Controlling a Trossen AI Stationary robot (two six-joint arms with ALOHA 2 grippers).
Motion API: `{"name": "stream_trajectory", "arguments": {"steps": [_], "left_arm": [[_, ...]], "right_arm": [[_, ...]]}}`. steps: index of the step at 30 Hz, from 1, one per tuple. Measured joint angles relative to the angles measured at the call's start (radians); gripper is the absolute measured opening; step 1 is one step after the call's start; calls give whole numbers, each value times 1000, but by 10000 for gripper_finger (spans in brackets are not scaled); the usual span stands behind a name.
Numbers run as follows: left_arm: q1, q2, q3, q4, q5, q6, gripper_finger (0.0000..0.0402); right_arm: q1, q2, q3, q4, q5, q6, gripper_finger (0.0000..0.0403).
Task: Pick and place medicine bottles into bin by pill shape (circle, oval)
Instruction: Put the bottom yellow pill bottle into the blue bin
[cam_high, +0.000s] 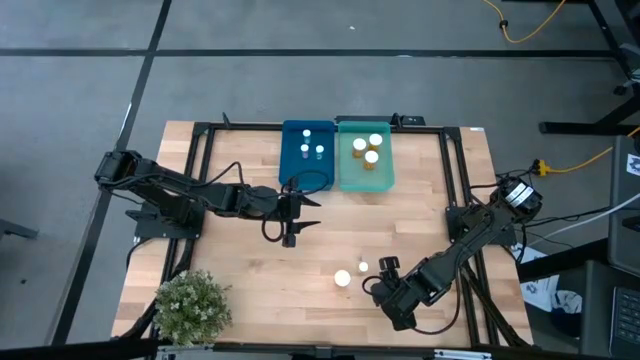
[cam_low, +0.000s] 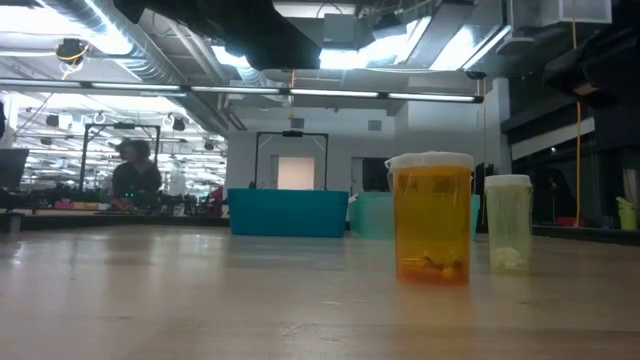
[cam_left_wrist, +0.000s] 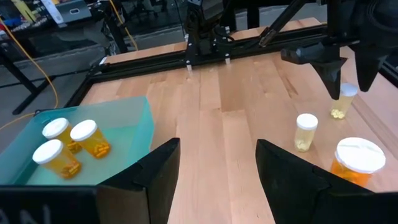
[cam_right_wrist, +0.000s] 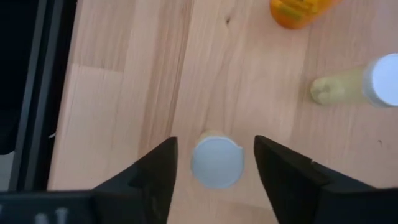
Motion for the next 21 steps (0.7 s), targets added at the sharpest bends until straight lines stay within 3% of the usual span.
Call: {"name": "stream_trajectory", "arguments": {"steps": [10,17,21], "left_arm": [[0,0,0,0,0,-1,202],[0,0,0,0,0,-1,202],[0,0,0,0,0,-1,202]], "right_arm": [[0,0,0,0,-14,2,133],[-1,0,0,-9,-7,-23,126],[-4,-2,25,-83,58,-82,125]]}}
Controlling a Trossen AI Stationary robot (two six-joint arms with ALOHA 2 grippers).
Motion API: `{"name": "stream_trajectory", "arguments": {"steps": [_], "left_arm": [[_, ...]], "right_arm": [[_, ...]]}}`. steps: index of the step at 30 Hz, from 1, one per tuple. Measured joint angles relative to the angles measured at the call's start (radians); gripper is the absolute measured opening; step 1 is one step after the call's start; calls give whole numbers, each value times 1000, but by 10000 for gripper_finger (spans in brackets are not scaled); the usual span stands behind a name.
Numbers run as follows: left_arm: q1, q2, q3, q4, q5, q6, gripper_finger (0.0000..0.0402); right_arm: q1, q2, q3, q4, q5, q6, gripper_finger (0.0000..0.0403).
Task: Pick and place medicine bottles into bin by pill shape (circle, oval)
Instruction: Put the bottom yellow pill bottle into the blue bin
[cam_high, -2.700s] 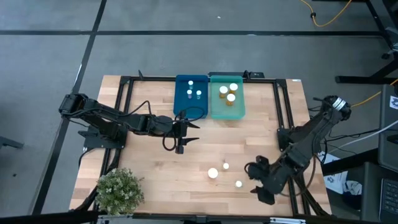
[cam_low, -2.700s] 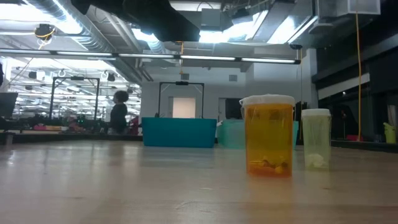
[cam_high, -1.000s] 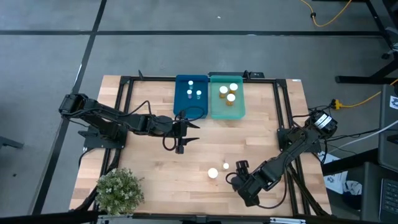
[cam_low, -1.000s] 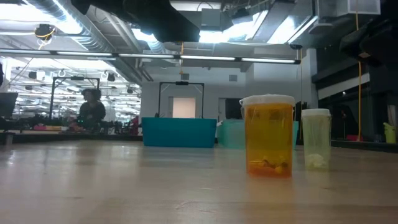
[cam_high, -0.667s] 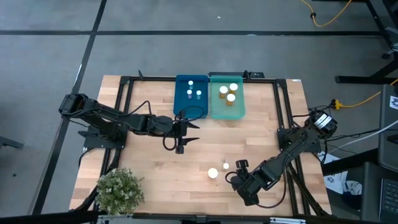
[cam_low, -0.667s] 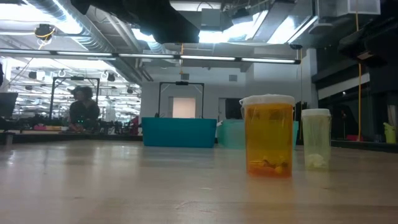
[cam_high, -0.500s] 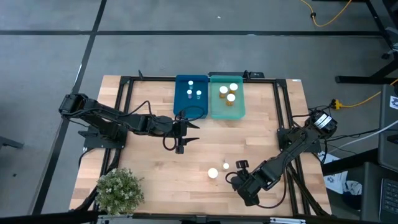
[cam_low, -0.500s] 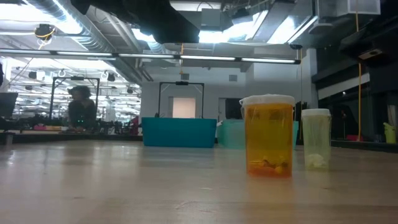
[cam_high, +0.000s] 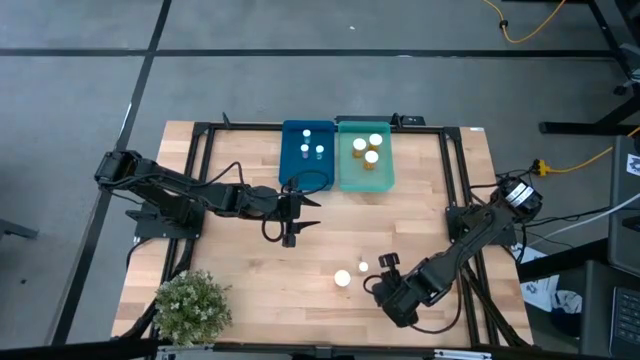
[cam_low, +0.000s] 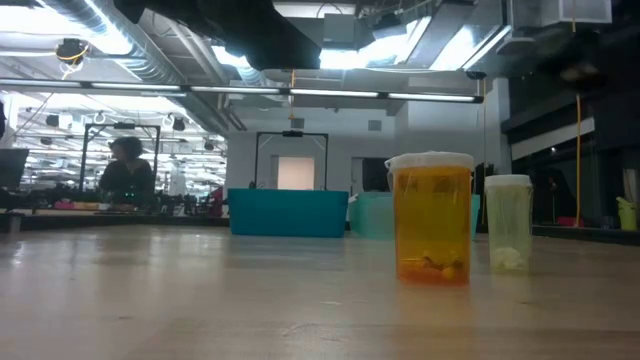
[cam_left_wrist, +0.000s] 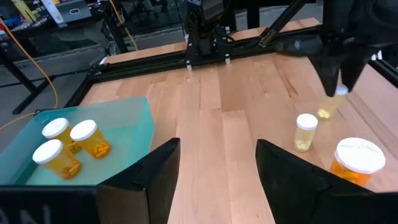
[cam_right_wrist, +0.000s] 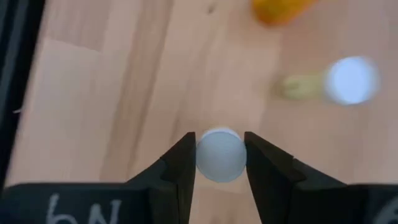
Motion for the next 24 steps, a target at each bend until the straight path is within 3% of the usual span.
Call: {"name": "stream_trajectory", "arguments": {"steps": [4,13,19,24], "left_arm": [[0,0,0,0,0,0,202],[-8,-9,0,-4,-26,-23,202],[-85,-132,0,-49,-193,27,202],[-148,-252,0,-127,-288,26,202]], "right_arm": [[-13,-2,107,-174,81,-32,124],[-99,-4,328,-491,388,-130,123],[-256,-4,387,-494,470,-204,123],[-443,-4,389,-319,397,-426,123]]}}
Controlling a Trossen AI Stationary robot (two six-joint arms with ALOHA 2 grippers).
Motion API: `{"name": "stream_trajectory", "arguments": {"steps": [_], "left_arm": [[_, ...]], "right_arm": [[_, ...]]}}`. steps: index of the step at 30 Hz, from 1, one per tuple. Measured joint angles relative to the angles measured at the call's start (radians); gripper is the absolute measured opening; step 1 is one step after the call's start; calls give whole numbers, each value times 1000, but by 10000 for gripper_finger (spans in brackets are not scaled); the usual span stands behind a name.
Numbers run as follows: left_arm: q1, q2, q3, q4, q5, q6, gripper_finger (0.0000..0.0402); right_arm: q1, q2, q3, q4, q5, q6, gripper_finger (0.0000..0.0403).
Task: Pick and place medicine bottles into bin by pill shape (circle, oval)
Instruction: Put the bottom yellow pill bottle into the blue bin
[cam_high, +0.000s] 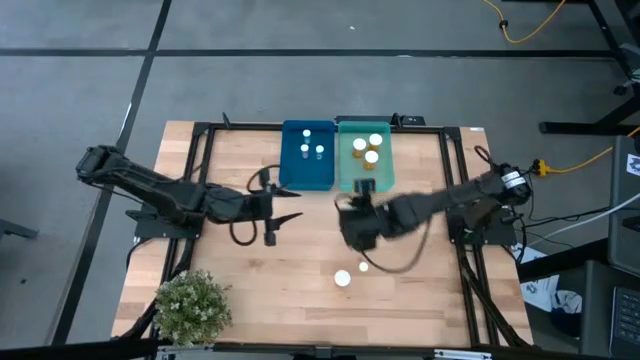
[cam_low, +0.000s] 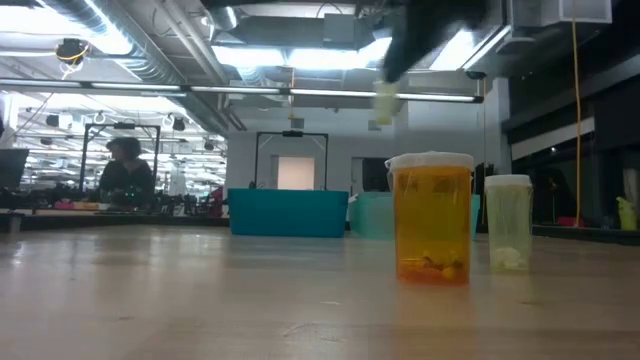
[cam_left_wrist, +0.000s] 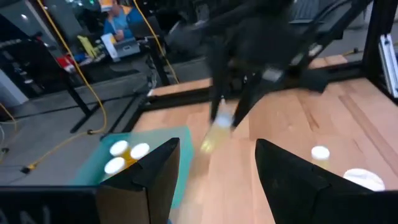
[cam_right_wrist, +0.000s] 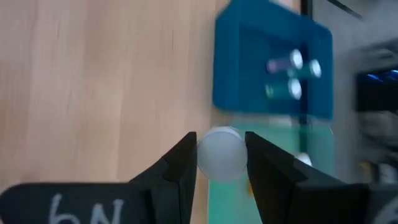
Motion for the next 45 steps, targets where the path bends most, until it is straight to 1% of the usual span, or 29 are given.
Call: {"name": "stream_trajectory", "arguments": {"steps": [3,6,9,11,16,20,25,29,36,45], "left_arm": [[-7,-43,0,-42,-7,-2,202],[-7,-66,1,-93,-39,-10,202],[-7,-80,1,-147,-112,2,202],[-6,-86,1,-167,-150,13,202],[2,-86,1,-174,-160,11,202],[2,-86,1,-182,-160,-1,202],[2,-86,1,-182,-159,-19,202],[2,-86,1,-185,-159,-32,202],[2,-84,0,-211,-159,-52,202],[2,-83,0,-210,-159,-55,202]], "right_arm": [[-123,0,0,178,-141,-136,123],[-246,0,0,306,-282,-196,123],[-365,10,0,388,-406,-195,123],[-435,36,0,446,-465,-179,123],[-554,140,0,548,-570,-140,123],[-603,223,-1,554,-583,-119,123],[-630,279,-2,545,-615,-105,123],[-636,288,-2,535,-621,-82,123],[-637,289,-2,467,-621,-59,122],[-637,289,-2,463,-636,-57,123]]}}
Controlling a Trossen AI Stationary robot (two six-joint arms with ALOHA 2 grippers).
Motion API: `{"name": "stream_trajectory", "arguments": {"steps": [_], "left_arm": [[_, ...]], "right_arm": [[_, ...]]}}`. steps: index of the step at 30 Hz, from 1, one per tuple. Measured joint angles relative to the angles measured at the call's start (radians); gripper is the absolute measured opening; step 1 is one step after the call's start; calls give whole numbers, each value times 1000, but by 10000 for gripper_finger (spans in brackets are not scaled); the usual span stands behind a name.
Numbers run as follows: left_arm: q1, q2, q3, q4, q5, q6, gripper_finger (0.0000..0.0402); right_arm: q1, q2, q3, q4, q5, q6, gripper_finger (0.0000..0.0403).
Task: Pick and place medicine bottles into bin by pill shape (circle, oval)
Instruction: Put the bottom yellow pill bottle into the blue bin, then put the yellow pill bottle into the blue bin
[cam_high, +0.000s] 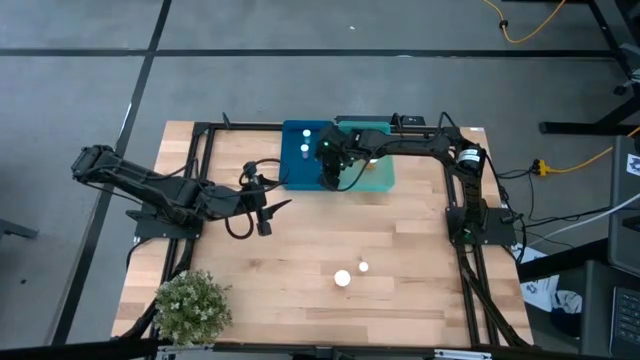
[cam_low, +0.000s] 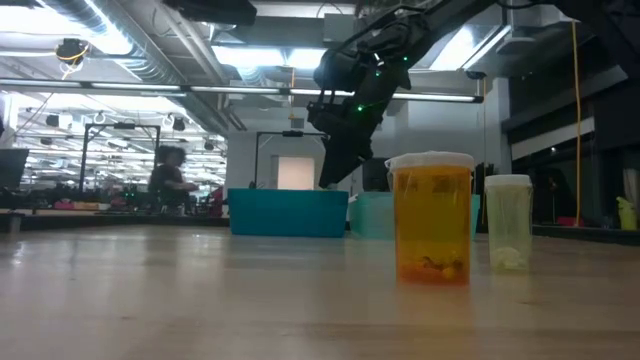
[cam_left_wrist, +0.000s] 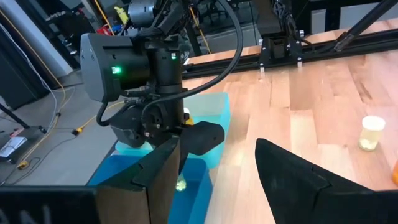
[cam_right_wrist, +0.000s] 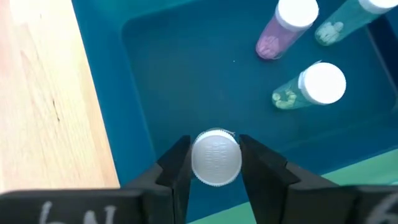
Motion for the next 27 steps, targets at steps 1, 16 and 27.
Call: {"name": "stream_trajectory", "arguments": {"steps": [1,16,27], "left_arm": [[0,0,0,0,0,-6,202],[0,0,-1,-15,0,-22,202],[0,0,-1,-14,0,-22,202]], "right_arm": [[0,0,0,1,0,0,125],[0,0,0,4,1,1,175],[48,-195,0,-124,33,43,176]]}}
